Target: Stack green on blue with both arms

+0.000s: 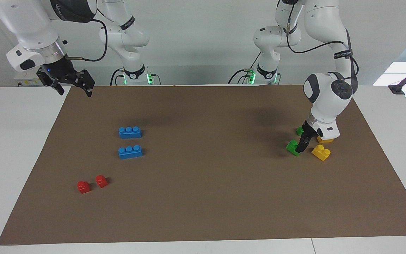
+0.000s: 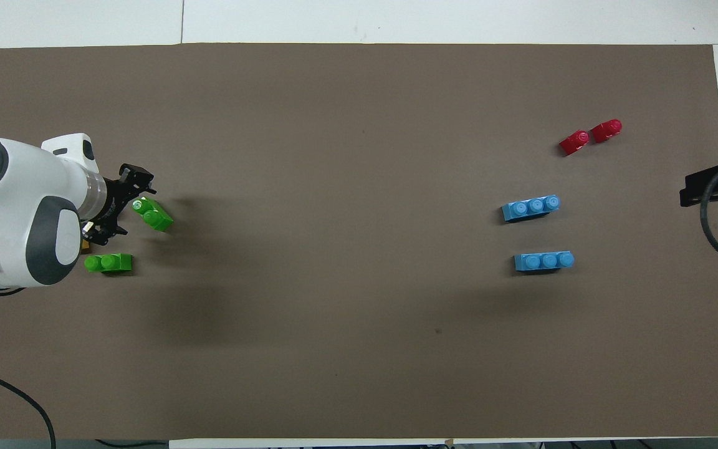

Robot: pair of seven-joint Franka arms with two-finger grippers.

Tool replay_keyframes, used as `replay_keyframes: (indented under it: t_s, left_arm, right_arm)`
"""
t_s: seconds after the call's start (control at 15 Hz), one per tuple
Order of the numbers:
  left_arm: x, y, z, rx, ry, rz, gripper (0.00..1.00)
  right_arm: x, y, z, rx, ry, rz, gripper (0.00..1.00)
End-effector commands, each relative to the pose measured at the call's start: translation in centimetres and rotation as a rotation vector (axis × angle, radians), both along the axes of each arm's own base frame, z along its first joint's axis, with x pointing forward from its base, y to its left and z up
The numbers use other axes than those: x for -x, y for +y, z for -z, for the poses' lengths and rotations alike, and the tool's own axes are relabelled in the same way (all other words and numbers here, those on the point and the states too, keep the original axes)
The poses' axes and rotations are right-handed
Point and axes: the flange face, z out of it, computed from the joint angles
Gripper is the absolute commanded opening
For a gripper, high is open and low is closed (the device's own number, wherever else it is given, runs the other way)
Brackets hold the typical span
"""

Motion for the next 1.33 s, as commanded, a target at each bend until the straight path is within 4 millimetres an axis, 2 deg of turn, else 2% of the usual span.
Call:
replay_keyframes:
  t_s: [0.0, 0.13, 0.47, 0.53, 0.93, 1.0, 1.13, 1.27]
  left_arm:
    - [-1.0, -0.3, 2.4, -0.034, -0.020, -0.012, 1.00]
    - [-1.1, -0.2, 3.2, -0.036, -0.023, -0.017, 1.00]
    - [-1.4, 0.3, 3.3, -0.043, -0.033, -0.011, 0.98]
    - [-1.4, 0.3, 3.3, -0.043, -0.033, -0.011, 0.94]
    - [-1.0, 0.1, 3.7, -0.043, -0.024, -0.013, 0.51]
    - [-1.0, 0.0, 3.6, -0.043, -0.027, -0.012, 0.40]
    - [-1.1, 0.2, 3.6, -0.043, -0.029, -0.012, 0.00]
    - [-1.2, 0.4, 3.5, -0.043, -0.033, -0.007, 0.00]
  right_arm:
    - [0.2, -0.3, -0.1, -0.025, 0.007, -0.009, 1.00]
    - [0.2, -0.3, -0.1, -0.025, 0.007, -0.009, 1.00]
    - [0.2, -0.3, -0.1, -0.025, 0.007, -0.009, 1.00]
    - [0.2, -0.3, 0.0, -0.025, 0.010, -0.009, 1.00]
    - [0.1, -0.4, -0.1, -0.024, -0.003, -0.003, 1.00]
    - [0.1, -0.5, -0.1, -0.023, -0.004, 0.009, 1.00]
    - [0.1, -0.7, 0.0, -0.023, -0.003, 0.021, 1.00]
    - [0.2, -1.5, 0.4, -0.024, -0.016, 0.008, 1.00]
